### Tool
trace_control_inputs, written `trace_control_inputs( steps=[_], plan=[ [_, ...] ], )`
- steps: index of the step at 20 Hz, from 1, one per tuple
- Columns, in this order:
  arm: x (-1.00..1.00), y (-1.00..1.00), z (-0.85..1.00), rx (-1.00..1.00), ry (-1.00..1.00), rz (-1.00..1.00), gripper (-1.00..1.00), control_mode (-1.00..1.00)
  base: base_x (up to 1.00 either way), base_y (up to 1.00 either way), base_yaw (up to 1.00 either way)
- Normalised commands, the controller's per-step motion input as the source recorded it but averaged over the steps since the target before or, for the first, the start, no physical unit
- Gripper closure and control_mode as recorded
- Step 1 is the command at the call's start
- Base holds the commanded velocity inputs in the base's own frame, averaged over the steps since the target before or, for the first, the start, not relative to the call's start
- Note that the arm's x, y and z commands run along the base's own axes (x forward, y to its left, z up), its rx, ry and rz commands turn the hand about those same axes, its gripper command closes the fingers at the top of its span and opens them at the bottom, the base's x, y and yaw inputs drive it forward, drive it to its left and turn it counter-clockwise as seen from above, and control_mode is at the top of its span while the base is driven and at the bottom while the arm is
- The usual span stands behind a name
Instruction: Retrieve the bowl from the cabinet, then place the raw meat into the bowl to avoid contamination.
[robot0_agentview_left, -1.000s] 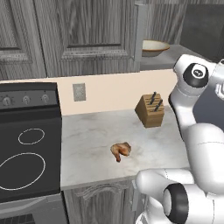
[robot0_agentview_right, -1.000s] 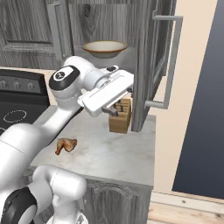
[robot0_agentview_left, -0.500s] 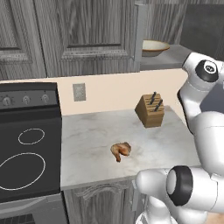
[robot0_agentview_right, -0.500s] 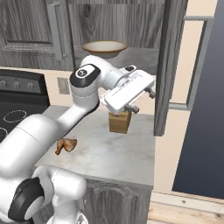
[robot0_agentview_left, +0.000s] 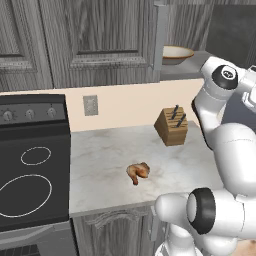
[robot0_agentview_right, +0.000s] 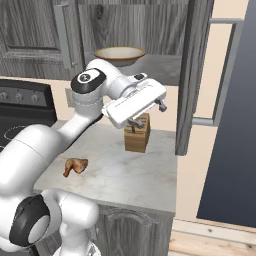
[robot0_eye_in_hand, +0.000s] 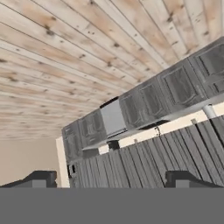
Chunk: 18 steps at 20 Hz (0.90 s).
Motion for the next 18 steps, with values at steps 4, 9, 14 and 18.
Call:
trace_control_inputs(
  steps=[4, 9, 14, 18],
  plan=[
    [-0.08, 0.39, 0.01, 0.25, -0.34, -0.21, -1.00, -1.00, 0.00, 0.00, 0.00],
    [-0.12, 0.30, 0.03, 0.27, -0.41, -0.24, -1.00, -1.00, 0.00, 0.00, 0.00],
    [-0.13, 0.38, 0.00, 0.26, -0.46, -0.21, -1.00, -1.00, 0.00, 0.00, 0.00],
    [-0.23, 0.61, 0.00, 0.21, -0.50, -0.12, -1.00, -1.00, 0.00, 0.00, 0.00]
  ],
)
